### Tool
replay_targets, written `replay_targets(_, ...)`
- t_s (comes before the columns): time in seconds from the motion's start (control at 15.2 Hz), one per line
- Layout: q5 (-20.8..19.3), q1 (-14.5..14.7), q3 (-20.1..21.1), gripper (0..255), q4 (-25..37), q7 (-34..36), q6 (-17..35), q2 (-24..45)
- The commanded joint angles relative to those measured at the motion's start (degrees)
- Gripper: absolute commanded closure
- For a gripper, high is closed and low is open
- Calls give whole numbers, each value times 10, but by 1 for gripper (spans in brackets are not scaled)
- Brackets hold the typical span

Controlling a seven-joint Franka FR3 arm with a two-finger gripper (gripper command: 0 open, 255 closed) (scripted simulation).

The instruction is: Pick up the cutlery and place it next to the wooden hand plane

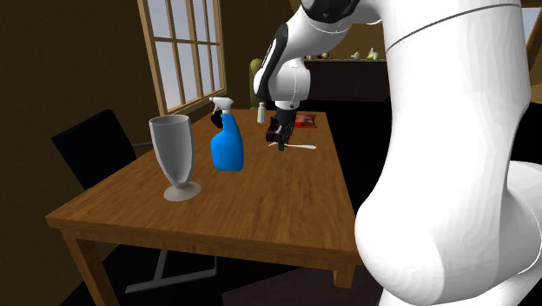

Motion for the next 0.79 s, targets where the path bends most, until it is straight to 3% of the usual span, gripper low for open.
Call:
replay_targets(0.0, 0, 0, 0, 255, 0, 0, 0, 0)
replay_targets(0.07, 0, 0, 0, 255, 0, 0, 0, 0)
replay_targets(0.13, 0, 0, 0, 0, 0, 0, 0, 0)
replay_targets(0.46, 0, 0, 0, 0, 0, 0, 0, 0)
replay_targets(0.73, -12, 4, -6, 0, 3, 8, -52, -50)
